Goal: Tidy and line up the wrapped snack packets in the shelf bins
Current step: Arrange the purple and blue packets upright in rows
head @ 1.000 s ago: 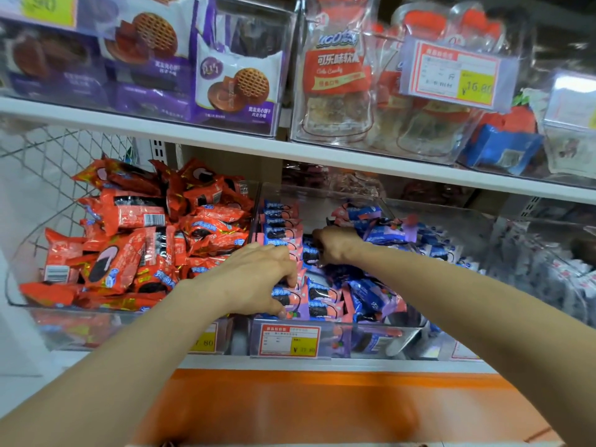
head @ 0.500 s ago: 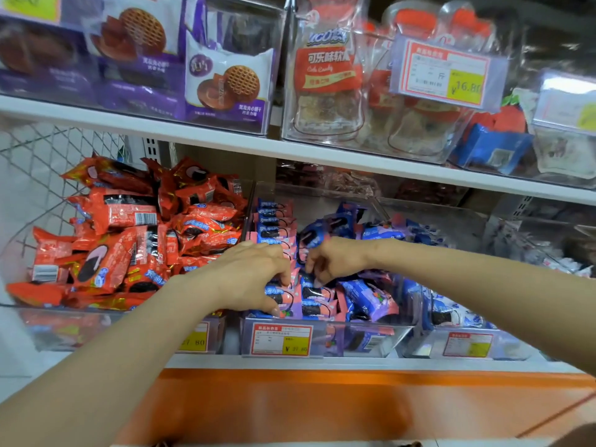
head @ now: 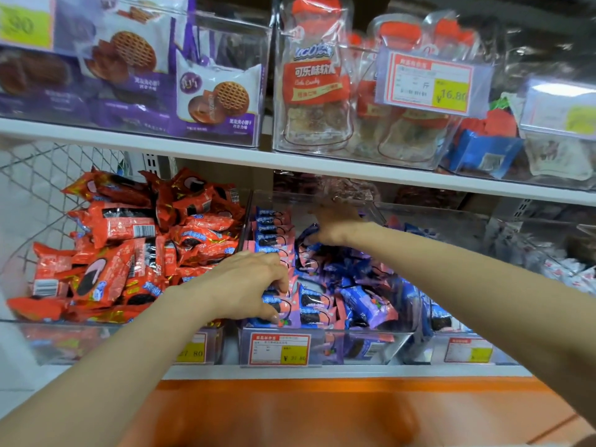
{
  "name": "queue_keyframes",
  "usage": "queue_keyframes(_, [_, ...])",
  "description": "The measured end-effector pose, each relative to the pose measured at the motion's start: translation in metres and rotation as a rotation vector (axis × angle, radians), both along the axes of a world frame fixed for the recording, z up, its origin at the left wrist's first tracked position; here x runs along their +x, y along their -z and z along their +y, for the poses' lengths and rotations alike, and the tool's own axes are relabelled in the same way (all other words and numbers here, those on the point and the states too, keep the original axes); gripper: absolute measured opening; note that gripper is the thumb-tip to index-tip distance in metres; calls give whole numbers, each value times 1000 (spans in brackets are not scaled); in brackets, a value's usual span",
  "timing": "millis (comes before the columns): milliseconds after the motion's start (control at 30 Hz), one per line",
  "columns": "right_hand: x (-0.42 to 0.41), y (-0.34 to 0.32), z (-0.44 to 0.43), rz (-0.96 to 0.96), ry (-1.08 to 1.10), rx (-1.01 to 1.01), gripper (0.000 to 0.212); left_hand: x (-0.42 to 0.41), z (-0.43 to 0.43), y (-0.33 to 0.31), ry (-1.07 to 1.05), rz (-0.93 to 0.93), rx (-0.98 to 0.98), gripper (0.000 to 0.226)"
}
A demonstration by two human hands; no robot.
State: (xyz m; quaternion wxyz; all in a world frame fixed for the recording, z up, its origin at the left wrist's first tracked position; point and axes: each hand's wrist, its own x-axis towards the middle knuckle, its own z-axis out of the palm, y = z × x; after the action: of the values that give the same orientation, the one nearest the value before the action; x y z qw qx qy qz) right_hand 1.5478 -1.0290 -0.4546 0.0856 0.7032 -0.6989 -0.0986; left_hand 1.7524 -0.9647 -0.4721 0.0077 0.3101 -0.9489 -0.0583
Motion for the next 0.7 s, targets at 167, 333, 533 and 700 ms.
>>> queue_keyframes(167, [0,4,-16,11,-21,102,72,2,-2,3,12,86,27,35])
queue_keyframes(333, [-11,-18,3,-359,-99,0,62,0,-5,-1,-91,559,167,10])
queue_keyframes(533, [-19,-43,61,-1069,-268,178,49,-22,-7,-12,-361,951,292,43])
queue_keyframes(700, [-17,-38,78,-1256,-235,109,62,-36,-4,-14,-415,1045,561,24])
